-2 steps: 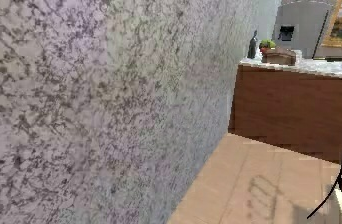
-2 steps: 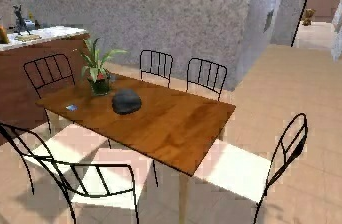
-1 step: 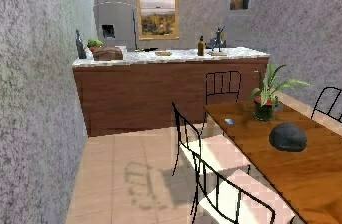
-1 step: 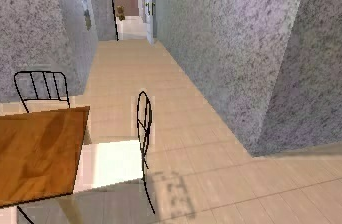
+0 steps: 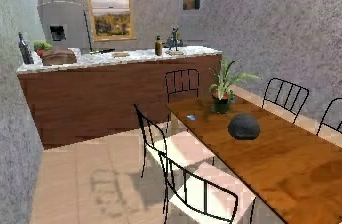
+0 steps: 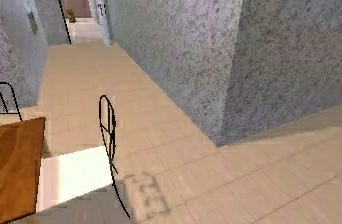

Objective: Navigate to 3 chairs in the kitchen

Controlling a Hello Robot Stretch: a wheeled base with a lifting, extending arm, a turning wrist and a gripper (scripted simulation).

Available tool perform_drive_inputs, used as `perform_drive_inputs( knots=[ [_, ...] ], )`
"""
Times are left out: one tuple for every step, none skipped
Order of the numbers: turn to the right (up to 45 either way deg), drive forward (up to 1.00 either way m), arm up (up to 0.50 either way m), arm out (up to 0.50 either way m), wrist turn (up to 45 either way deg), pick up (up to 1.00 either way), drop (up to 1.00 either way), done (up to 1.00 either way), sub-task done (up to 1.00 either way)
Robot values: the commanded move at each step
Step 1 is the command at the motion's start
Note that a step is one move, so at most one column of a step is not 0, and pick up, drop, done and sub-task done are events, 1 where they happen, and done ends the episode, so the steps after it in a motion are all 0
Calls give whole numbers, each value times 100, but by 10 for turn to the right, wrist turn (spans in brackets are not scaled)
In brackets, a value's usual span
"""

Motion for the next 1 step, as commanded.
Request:
perform_drive_inputs(
  knots=[
    [0,0,0,0,0,0,0,100,0]
  ],
)
